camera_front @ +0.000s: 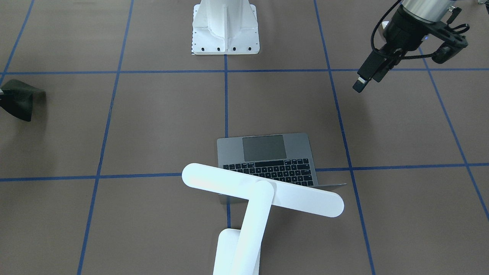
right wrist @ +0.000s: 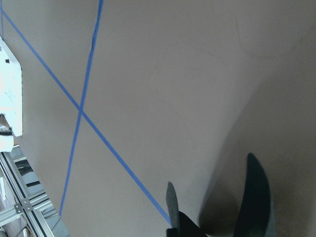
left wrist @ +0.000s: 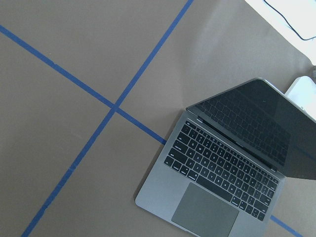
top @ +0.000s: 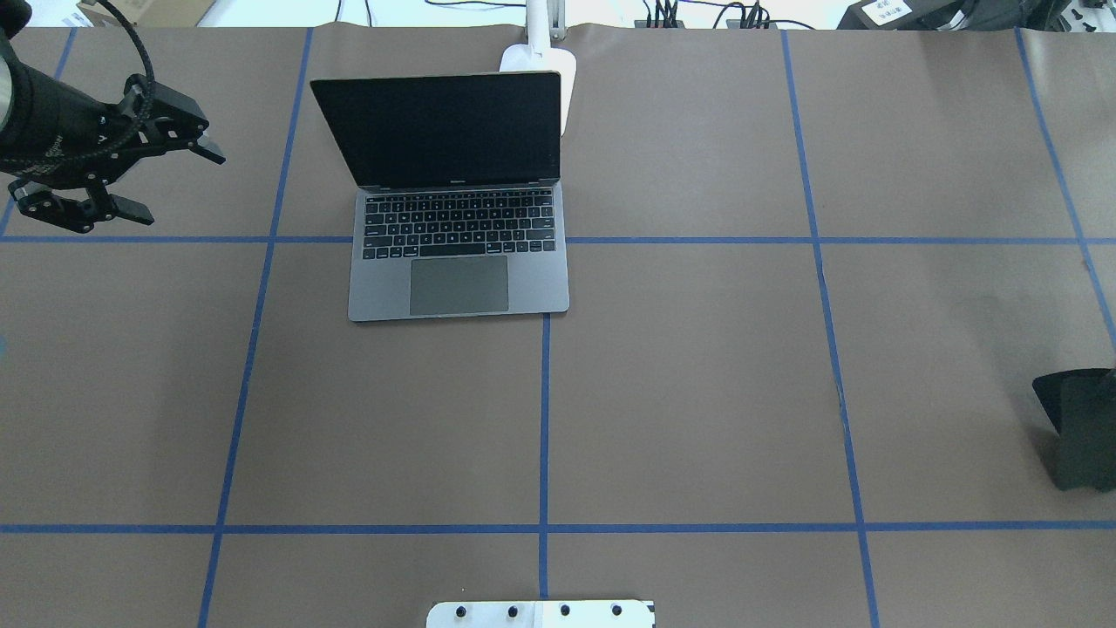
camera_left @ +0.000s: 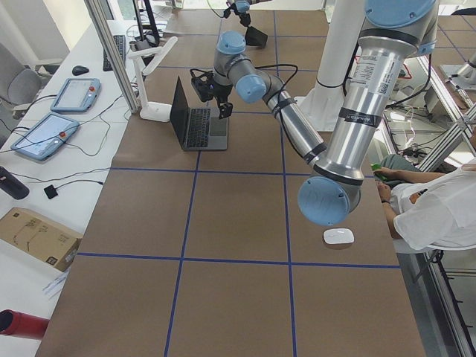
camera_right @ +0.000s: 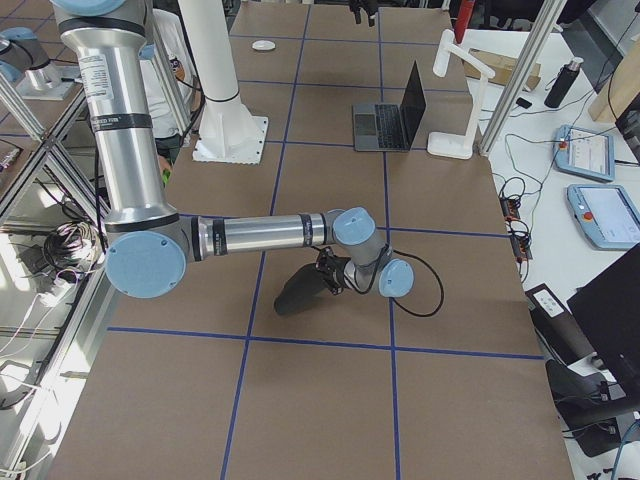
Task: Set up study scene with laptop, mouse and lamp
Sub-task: 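Lower the black mouse pad with the right gripper beside the laptop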
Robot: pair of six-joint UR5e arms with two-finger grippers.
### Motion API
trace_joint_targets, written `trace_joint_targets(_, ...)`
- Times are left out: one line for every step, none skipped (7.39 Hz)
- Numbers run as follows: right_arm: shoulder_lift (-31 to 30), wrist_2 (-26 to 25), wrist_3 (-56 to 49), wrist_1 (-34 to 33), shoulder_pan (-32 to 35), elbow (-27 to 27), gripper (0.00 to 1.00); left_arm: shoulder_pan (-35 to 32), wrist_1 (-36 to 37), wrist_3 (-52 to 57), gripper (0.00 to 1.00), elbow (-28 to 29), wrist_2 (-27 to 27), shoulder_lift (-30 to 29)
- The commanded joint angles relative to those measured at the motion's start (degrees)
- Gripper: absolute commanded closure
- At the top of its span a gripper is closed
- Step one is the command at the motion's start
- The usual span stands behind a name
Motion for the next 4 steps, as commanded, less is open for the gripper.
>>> trace_joint_targets(2.9,5.2,7.1,-0.9,0.3,0.0,1.00,0.0,0.0,0.0,0.05,0.0,0.0,0.1)
trace_joint_targets(4.8,6.6,12.0,-0.8,0.3,0.0,1.00,0.1,0.0,0.0,0.05,0.0,0.0,0.1)
trace_joint_targets(7.5,8.3,17.5,-0.6,0.2,0.0,1.00,0.0,0.0,0.0,0.05,0.0,0.0,0.1)
trace_joint_targets(10.1,10.0,21.6,-0.5,-0.5,-0.1,1.00,0.1,0.0,0.0,0.05,0.0,0.0,0.2)
